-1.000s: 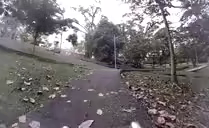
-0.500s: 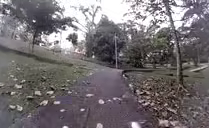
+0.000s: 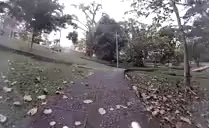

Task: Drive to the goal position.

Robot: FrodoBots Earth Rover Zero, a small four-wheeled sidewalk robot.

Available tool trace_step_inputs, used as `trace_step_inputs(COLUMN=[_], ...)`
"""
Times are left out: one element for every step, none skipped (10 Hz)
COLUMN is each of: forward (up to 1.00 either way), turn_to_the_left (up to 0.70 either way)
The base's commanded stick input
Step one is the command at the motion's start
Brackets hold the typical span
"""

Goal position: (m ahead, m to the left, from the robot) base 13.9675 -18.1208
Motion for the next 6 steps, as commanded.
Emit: trace_step_inputs(forward=[0.7,0.7,0.7,0.7,0.7,0.7], turn_to_the_left=[-0.02,-0.03,-0.03,-0.03,-0.03,-0.03])
